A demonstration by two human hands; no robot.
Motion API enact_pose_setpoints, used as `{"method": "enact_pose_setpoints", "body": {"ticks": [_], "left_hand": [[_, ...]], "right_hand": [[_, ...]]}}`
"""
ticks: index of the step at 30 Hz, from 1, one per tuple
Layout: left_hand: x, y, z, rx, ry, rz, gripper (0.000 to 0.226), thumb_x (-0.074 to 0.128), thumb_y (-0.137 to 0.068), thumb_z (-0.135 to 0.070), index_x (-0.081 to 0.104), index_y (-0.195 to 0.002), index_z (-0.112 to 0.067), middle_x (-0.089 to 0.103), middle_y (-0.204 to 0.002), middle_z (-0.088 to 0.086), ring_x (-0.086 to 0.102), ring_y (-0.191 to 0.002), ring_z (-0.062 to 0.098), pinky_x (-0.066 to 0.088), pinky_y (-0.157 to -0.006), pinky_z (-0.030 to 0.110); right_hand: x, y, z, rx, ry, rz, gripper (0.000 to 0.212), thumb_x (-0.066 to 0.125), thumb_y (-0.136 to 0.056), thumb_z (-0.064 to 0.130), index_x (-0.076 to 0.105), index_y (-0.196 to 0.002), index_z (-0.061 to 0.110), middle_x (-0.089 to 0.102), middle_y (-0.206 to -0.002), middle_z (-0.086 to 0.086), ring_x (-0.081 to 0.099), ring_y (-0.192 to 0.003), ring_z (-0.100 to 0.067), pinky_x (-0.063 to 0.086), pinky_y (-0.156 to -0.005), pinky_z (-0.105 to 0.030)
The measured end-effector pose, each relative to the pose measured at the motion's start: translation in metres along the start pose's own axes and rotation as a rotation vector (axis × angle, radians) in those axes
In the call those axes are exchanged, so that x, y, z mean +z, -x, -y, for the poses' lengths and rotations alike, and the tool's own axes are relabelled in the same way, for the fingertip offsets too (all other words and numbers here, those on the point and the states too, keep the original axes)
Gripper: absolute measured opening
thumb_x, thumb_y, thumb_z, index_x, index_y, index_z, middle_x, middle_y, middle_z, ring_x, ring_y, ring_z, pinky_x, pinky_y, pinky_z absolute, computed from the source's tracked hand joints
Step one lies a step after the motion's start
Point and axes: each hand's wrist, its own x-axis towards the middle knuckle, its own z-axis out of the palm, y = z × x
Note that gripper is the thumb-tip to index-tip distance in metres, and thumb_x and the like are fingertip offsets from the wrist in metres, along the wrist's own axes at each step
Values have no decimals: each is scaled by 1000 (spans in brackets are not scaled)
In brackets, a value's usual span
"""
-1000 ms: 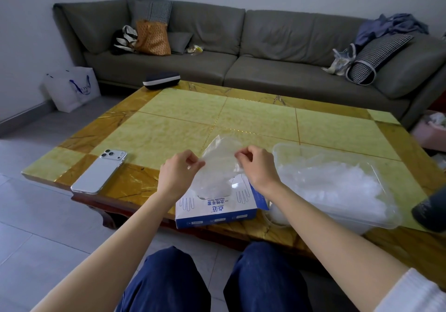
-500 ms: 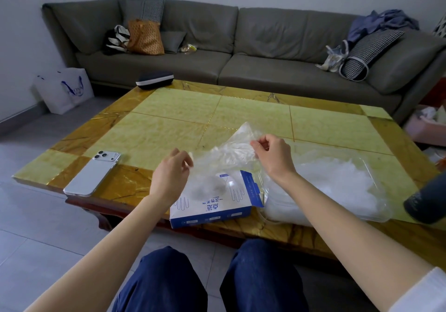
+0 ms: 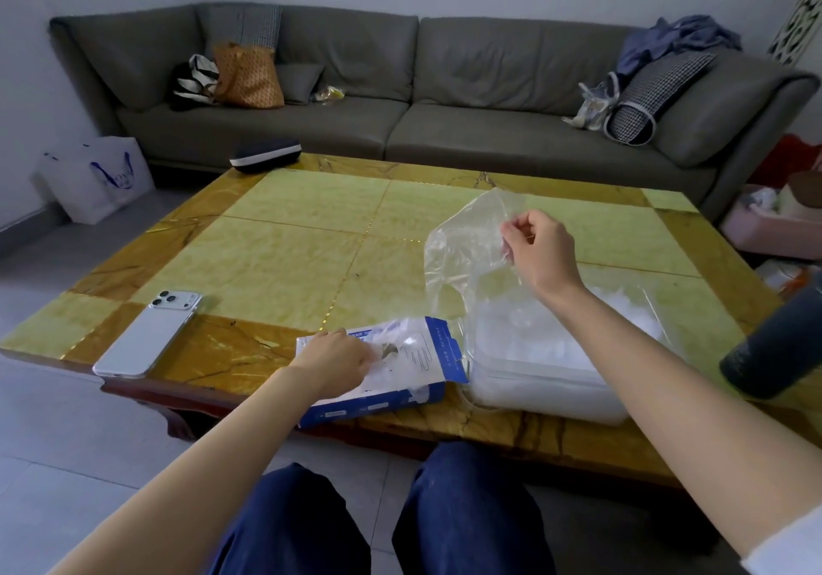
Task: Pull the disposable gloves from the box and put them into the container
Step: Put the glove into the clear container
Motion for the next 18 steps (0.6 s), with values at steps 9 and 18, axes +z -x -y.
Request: {"method": "enact_pose_setpoints", "body": {"ticks": [9,18], "left_hand": [[-78,3,-63,171,420,-440,61,60,-86,-44,39,-137,-21,43,-139,-4,47,-118,11,39,-102,27],[-74,-6,-103,152,873,-504,15,58,-91,-11,72,-88,-7,72,-92,-5,61,-65,5,54,-71,29]], "right_hand": [[-20,13,10,-10,-26,195,12,65,-88,21,62,-81,11,63,-68,1,58,-61,-8,46,-61,-14],[-25,25,19,101,-287,404,29,50,-92,39,55,-93,11,61,-92,-2,61,-88,-18,50,-78,-29]]}}
